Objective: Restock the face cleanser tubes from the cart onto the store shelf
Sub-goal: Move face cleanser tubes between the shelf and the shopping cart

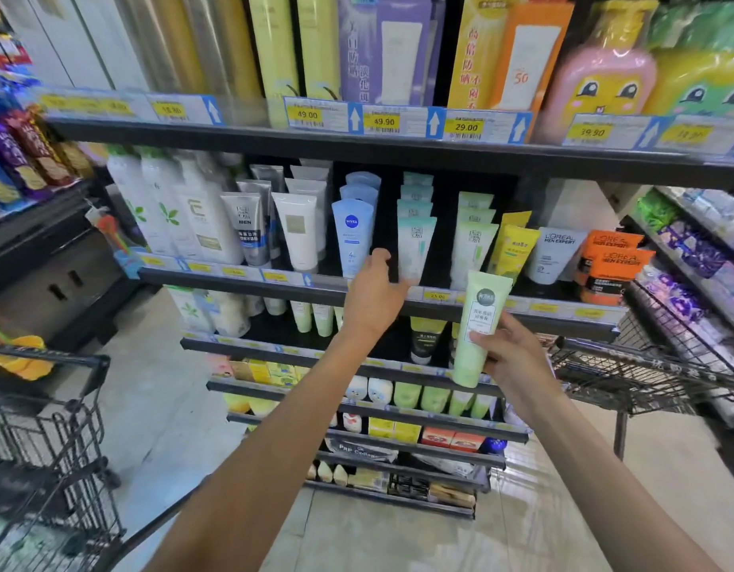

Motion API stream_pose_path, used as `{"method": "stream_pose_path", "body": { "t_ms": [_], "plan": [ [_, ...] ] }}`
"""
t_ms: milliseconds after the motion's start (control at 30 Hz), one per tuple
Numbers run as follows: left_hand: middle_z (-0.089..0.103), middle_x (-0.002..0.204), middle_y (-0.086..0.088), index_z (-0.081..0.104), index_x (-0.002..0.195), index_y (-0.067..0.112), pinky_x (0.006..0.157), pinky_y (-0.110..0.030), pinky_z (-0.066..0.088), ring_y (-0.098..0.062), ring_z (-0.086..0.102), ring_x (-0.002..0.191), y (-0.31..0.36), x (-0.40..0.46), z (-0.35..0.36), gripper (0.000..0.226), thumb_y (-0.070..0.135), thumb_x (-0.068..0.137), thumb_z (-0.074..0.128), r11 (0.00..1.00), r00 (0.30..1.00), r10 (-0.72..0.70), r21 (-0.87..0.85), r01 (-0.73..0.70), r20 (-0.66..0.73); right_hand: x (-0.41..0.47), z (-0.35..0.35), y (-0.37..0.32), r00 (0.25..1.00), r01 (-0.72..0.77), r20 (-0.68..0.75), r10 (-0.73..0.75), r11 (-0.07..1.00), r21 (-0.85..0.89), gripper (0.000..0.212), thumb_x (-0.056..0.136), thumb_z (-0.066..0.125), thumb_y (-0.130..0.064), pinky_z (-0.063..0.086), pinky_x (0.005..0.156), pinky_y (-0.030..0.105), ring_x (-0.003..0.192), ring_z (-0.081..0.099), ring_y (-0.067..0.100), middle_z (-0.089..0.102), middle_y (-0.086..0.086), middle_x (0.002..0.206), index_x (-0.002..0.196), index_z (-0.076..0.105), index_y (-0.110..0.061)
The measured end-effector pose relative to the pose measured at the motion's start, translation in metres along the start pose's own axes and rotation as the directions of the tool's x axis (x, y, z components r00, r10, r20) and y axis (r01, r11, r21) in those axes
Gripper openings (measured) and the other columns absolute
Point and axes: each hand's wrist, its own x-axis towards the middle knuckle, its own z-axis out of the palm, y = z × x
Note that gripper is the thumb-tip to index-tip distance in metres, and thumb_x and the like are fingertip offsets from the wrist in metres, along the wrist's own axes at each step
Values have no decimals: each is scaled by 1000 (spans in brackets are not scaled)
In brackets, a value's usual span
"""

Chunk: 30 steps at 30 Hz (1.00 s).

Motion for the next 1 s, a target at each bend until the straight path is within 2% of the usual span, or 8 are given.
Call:
{"method": "stream_pose_path", "body": {
  "t_ms": [167,233,400,500,667,833,933,1000],
  "plan": [
    [61,120,-4,55,127,15,90,-41,53,-22,60,108,-38,-29,-37,39,37,97,68,995,997,76,63,-75,-23,1,41,18,1000,15,20,-14,1000,-21,45,92,67,4,55,86,46,109,70,31,73,10,121,129,66,-21],
    [62,120,-3,57,126,16,91,-40,54,-21,61,109,-63,-39,-55,39,39,97,67,992,997,82,92,-82,2,1,64,29,1000,25,18,-25,999,-34,46,91,67,5,54,86,46,110,69,30,73,9,120,127,66,-23],
    [64,116,0,58,121,18,86,-40,55,-22,64,103,-145,-56,-101,36,45,98,64,977,995,21,209,-40,94,-2,130,56,999,28,-12,-30,993,-115,46,89,72,4,56,83,44,112,69,32,72,9,120,127,66,-19],
    [61,123,-3,58,130,16,90,-42,54,-23,61,112,-196,-57,-120,46,47,97,63,968,990,-34,250,-1,136,-1,163,71,998,28,-45,-36,987,-156,46,86,75,4,58,86,46,110,70,27,73,4,120,120,69,-25],
    [60,129,-3,57,137,16,90,-43,55,-26,61,115,-250,-47,-135,56,56,97,58,939,978,-74,344,3,194,14,206,88,994,8,-101,-44,944,-331,40,82,82,0,61,89,45,104,72,17,76,-1,112,115,70,-20],
    [55,140,-6,51,145,15,98,-45,50,-29,57,126,-282,-29,-122,60,50,98,61,918,950,-110,396,-16,293,44,236,112,988,-7,-140,-73,867,-498,36,82,82,-4,60,90,47,100,70,12,76,-5,106,112,69,-20],
    [52,144,-9,46,148,12,107,-46,44,-31,51,133,-305,-15,-105,63,49,98,60,900,926,-111,432,-61,361,66,252,130,981,-19,-172,-94,827,-562,37,82,83,-9,58,91,37,103,70,14,73,-5,107,115,68,-18],
    [52,145,-11,46,148,11,113,-46,40,-31,48,136,-321,-7,-95,65,48,98,60,889,921,-106,451,-81,374,80,260,143,979,-24,-179,-98,815,-579,36,82,84,-12,56,85,28,101,71,14,73,-5,102,115,69,-15]
  ]
}}
